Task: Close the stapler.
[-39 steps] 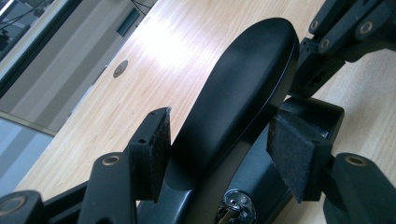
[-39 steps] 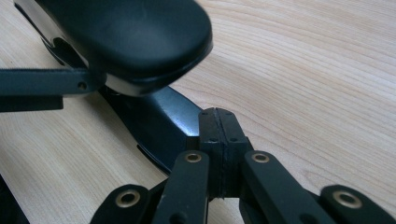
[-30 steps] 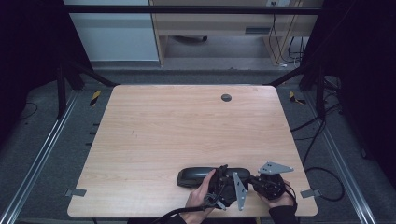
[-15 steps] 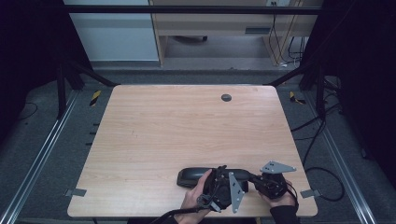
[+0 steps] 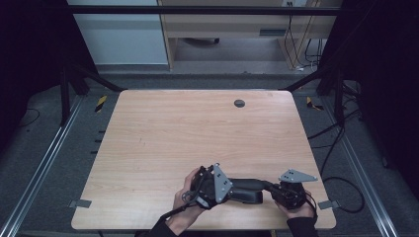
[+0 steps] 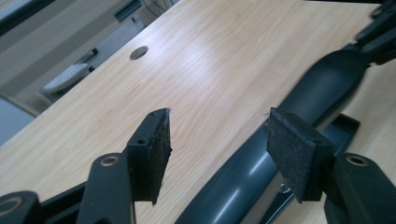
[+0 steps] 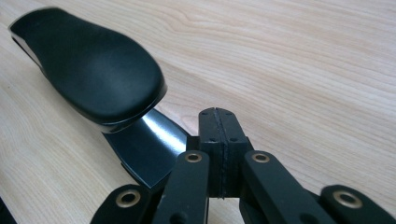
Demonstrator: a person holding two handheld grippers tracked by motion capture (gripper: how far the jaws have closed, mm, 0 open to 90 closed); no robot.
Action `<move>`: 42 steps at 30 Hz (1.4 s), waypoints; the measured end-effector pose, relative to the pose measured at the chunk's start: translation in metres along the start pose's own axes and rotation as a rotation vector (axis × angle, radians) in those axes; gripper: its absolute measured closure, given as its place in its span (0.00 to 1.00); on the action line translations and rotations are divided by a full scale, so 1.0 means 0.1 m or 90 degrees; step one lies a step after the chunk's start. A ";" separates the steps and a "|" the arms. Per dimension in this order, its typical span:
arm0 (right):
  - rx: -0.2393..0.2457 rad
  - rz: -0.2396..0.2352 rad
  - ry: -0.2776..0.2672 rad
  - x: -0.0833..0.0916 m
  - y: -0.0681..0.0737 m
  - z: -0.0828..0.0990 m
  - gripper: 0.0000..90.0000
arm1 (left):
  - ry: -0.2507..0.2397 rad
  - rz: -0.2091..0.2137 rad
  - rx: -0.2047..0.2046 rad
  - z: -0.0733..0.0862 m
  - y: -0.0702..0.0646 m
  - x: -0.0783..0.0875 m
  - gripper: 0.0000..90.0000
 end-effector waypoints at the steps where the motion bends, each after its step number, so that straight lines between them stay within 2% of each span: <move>1: -0.005 0.002 -0.004 0.01 0.00 -0.01 1.00 | 0.001 -0.004 0.012 0.03 0.07 0.02 0.45; 7: -0.011 0.006 -0.015 0.04 -0.02 -0.03 1.00 | 0.011 -0.022 0.059 0.16 0.36 0.09 0.46; 12: -0.015 0.010 -0.029 0.07 -0.04 -0.06 1.00 | 0.014 -0.047 0.082 0.30 0.58 0.18 0.46; 25: -0.012 0.016 -0.077 0.23 -0.03 -0.22 1.00 | 0.056 -0.103 0.170 0.94 1.11 0.42 0.46; 29: -0.008 0.013 -0.087 0.26 0.00 -0.26 1.00 | 0.047 -0.120 0.192 1.06 1.22 0.50 0.46; 32: -0.010 0.008 -0.093 0.28 0.02 -0.29 1.00 | 0.042 -0.129 0.199 1.11 1.26 0.53 0.45; 42: 0.011 -0.017 -0.111 0.34 0.17 -0.38 1.00 | 0.054 -0.151 0.222 1.27 1.37 0.53 0.44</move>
Point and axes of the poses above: each handheld gripper's, and its own axes: x roughly backward along the jaws, z roughly out of its underside, y roughly to its left, the point moved 4 cm from there along -x, roughly forward along the jaws, and after that the axes turned 7 degrees about x, right-handed, at the moved point
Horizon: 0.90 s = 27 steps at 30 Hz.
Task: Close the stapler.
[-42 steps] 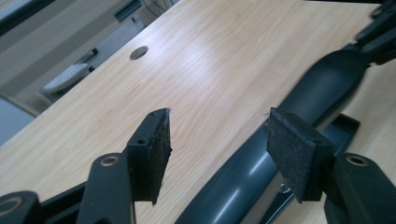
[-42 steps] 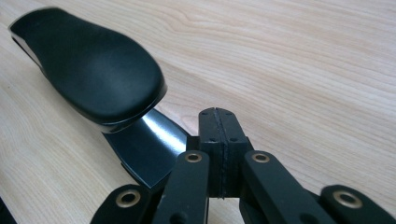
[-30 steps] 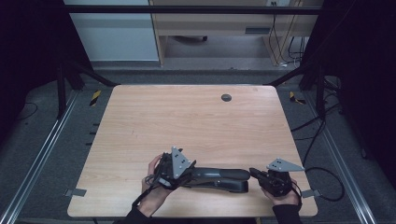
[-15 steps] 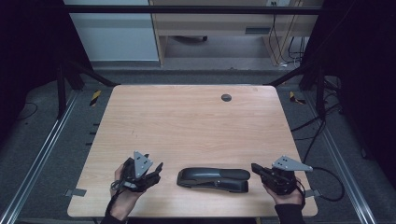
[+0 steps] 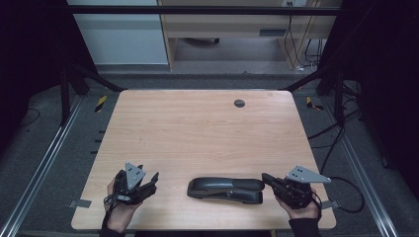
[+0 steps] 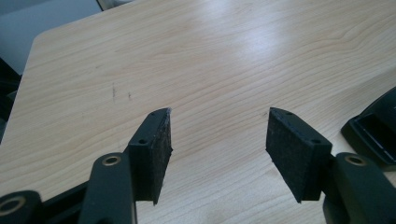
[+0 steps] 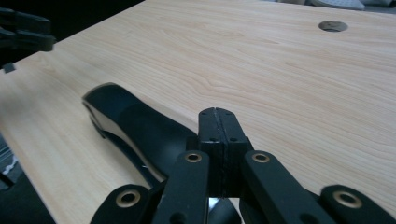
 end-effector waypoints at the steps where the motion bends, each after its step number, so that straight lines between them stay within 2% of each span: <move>1: 0.002 -0.003 -0.002 0.00 0.02 0.00 1.00 | 0.001 -0.002 0.000 0.01 0.01 0.00 0.44; 10: 0.011 -0.020 0.012 -0.04 0.14 0.02 1.00 | 0.017 -0.005 -0.007 0.09 0.01 -0.06 0.45; 13: 0.011 -0.022 0.010 -0.04 0.13 0.03 1.00 | 0.018 -0.006 -0.009 0.09 0.00 -0.06 0.44; 17: 0.011 -0.007 0.018 -0.06 0.14 0.06 1.00 | 0.017 -0.006 -0.010 0.09 0.00 -0.06 0.45; 21: -0.001 -0.013 0.020 -0.08 0.12 0.11 1.00 | 0.020 -0.006 -0.010 0.10 0.00 -0.07 0.45; 27: 0.002 -0.012 0.025 -0.10 0.11 0.14 1.00 | 0.021 -0.005 -0.011 0.10 -0.01 -0.07 0.45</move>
Point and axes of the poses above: each handheld gripper's, and its own axes: x roughly backward along the jaws, z roughly out of its underside, y roughly to its left, the point moved 4 cm from there along -x, roughly forward along the jaws, and after that the axes turned 7 degrees about x, right-handed, at the moved point
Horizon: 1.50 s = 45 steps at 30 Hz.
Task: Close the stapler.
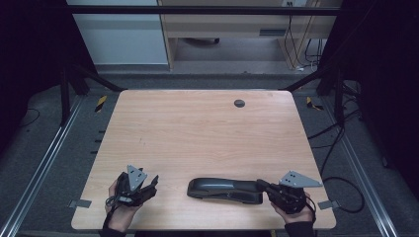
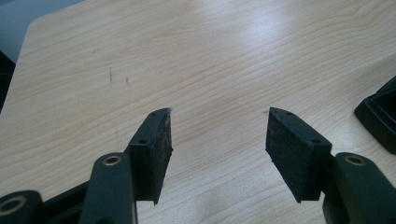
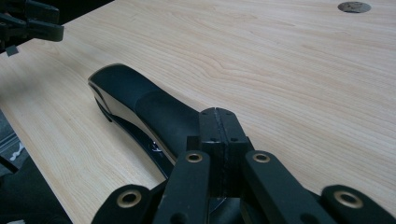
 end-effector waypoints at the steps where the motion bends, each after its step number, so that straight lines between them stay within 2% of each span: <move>1: -0.002 -0.001 0.004 0.00 0.00 0.01 1.00 | 0.000 0.000 0.000 0.00 0.00 0.00 0.45; 12: -0.005 0.006 0.023 -0.04 -0.01 0.07 1.00 | 0.004 0.006 -0.002 0.00 0.00 0.00 0.45; 35: -0.008 0.010 0.015 -0.04 0.00 0.09 1.00 | 0.010 0.004 0.001 0.01 0.00 0.00 0.43; 37: -0.011 0.018 0.021 -0.06 0.00 0.11 1.00 | 0.012 0.004 -0.002 0.01 0.00 0.00 0.43; 41: -0.027 0.012 0.023 -0.05 -0.01 0.10 1.00 | 0.012 0.004 -0.003 0.01 0.00 0.00 0.43; 45: -0.019 0.003 0.014 -0.04 -0.01 0.09 1.00 | 0.011 0.004 -0.001 0.01 0.01 -0.01 0.43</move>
Point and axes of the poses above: each handheld gripper's, and its own axes: x roughly backward along the jaws, z roughly out of its underside, y roughly to its left, the point moved 4 cm from there along -x, roughly forward along the jaws, and after that the axes turned 7 degrees about x, right-handed, at the moved point
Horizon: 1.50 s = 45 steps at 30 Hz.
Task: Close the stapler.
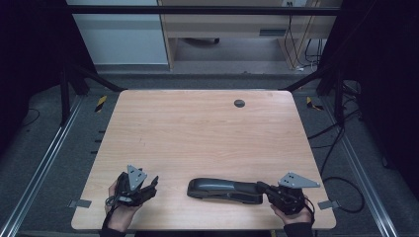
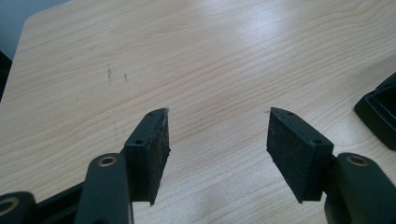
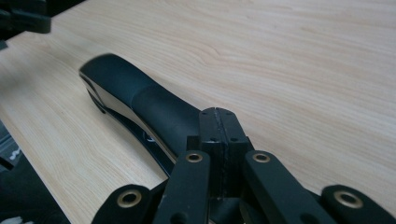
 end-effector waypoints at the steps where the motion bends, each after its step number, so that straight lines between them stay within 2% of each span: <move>1: 0.002 -0.003 -0.014 0.02 0.00 -0.02 1.00 | 0.001 0.000 0.000 0.00 0.00 0.00 0.43; 2: 0.006 -0.007 -0.028 0.04 0.01 -0.04 1.00 | 0.001 0.000 0.000 0.00 0.00 0.00 0.43; 5: 0.007 -0.016 -0.049 0.07 0.04 -0.10 0.90 | -0.001 0.000 0.000 0.00 -0.01 0.00 0.43; 7: 0.012 -0.011 -0.045 0.07 0.08 -0.13 0.86 | -0.001 0.000 0.000 0.00 0.00 0.00 0.43; 8: 0.014 -0.006 -0.041 0.07 0.09 -0.14 0.87 | 0.001 0.000 -0.001 0.00 0.00 0.00 0.43; 13: 0.025 -0.047 -0.035 0.06 0.20 -0.16 1.00 | 0.002 0.000 -0.001 0.00 0.01 0.01 0.43; 18: 0.017 -0.060 -0.013 0.05 0.23 -0.12 1.00 | -0.001 -0.001 0.001 0.00 0.00 0.01 0.43; 24: 0.014 -0.064 0.000 0.04 0.21 -0.05 1.00 | 0.001 -0.002 0.000 0.00 0.01 0.01 0.43; 29: 0.024 -0.057 -0.001 0.04 0.19 -0.04 1.00 | 0.000 -0.001 0.000 0.00 0.00 0.01 0.43; 35: 0.023 -0.041 -0.004 0.03 0.14 -0.04 1.00 | 0.001 -0.002 -0.001 0.00 0.00 0.00 0.43; 40: 0.020 -0.042 -0.001 0.03 0.14 -0.04 1.00 | 0.001 -0.002 -0.001 0.00 0.00 0.00 0.43; 45: 0.017 -0.038 -0.038 0.09 0.10 -0.09 0.94 | 0.002 -0.003 -0.003 0.00 0.01 0.00 0.43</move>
Point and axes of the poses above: each handheld gripper's, and its own axes: x roughly backward along the jaws, z roughly out of its underside, y roughly to its left, the point moved 4 cm from there along -x, roughly forward along the jaws, and after that the axes turned 7 degrees about x, right-handed, at the moved point
